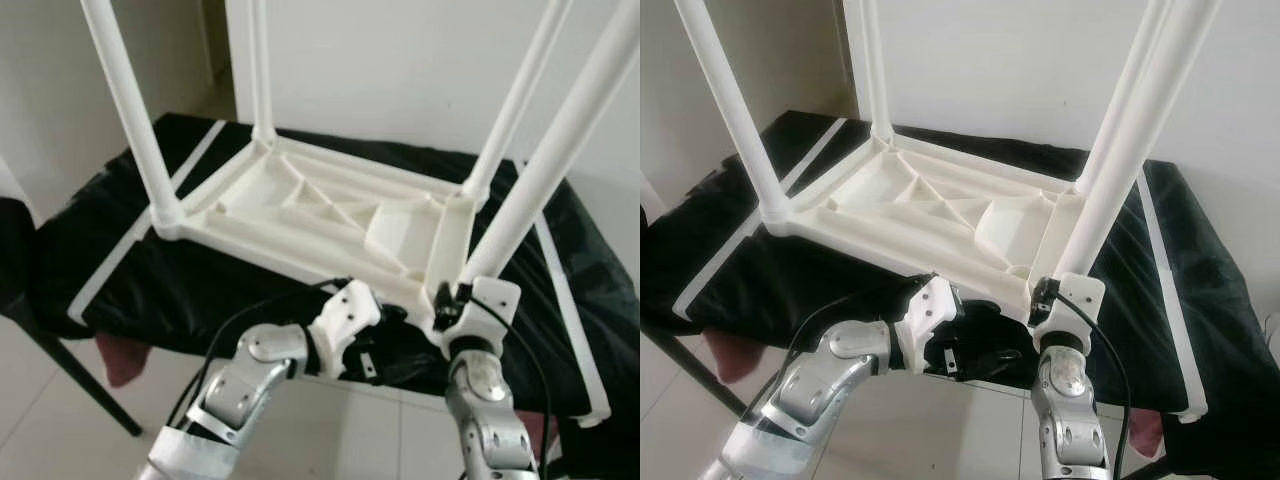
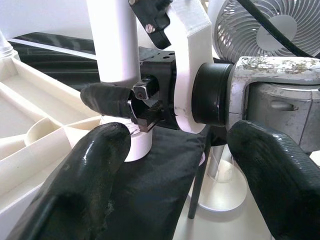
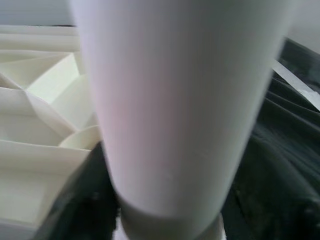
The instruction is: Building children table
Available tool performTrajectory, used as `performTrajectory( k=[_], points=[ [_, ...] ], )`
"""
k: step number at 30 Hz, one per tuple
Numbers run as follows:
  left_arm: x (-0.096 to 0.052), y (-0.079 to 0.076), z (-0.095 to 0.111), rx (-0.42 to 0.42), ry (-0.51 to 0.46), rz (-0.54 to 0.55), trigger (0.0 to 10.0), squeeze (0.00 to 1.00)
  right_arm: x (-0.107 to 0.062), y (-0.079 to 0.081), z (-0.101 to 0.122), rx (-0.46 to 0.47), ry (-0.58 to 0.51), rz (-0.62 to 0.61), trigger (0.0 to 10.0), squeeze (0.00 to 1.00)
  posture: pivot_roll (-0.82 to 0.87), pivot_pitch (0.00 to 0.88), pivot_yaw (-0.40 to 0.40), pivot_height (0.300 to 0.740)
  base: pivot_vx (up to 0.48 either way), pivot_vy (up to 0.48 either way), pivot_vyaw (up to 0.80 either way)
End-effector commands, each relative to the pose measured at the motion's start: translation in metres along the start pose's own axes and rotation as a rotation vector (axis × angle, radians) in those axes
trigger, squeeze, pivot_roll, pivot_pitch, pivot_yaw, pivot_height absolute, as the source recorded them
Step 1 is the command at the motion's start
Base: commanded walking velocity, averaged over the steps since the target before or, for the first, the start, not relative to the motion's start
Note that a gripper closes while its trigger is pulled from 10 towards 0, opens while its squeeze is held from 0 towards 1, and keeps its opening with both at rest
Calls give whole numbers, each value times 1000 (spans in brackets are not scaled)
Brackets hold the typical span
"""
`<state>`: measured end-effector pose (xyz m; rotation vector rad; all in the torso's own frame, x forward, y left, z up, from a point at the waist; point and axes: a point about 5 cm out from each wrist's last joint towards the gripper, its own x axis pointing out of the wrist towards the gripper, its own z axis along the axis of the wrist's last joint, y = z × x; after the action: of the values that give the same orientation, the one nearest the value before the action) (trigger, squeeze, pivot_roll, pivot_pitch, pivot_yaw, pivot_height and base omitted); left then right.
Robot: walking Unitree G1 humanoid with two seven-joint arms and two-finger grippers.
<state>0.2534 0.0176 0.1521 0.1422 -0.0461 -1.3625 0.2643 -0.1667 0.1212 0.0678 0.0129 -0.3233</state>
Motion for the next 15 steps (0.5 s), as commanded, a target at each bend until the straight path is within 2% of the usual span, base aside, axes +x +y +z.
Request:
performTrajectory(
  k=[1, 6, 10, 12, 13, 15],
  points=[
    [2, -3, 1, -7, -1, -16, 10000, 0, -3, -4, -7, 22, 40, -29, 10000, 1000, -12, 0, -37, 740, 0, 0, 0],
    [3, -4, 1, -9, -2, -16, 10000, 0, -2, -6, -4, 29, 28, -14, 10000, 1000, -12, 0, -40, 740, 0, 0, 0],
    [3, -4, 1, -10, -4, -15, 10000, 0, -2, -9, 0, -12, 20, 115, 10000, 1000, -14, 1, -41, 740, 0, 0, 0],
    [3, -4, 1, -8, -4, -15, 10000, 0, -1, -11, 1, -24, 15, 134, 10000, 1000, -14, 1, -41, 740, 0, 0, 0],
    [3, -4, 1, -9, -5, -14, 10000, 0, 2, -15, 0, -62, 19, 181, 10000, 0, -17, 0, -40, 740, 0, 0, 0],
    [3, -3, 1, -11, -6, -13, 10000, 0, 6, -23, -2, -109, 22, 239, 10000, 0, -17, 0, -41, 740, 0, 0, 0]
  ],
)
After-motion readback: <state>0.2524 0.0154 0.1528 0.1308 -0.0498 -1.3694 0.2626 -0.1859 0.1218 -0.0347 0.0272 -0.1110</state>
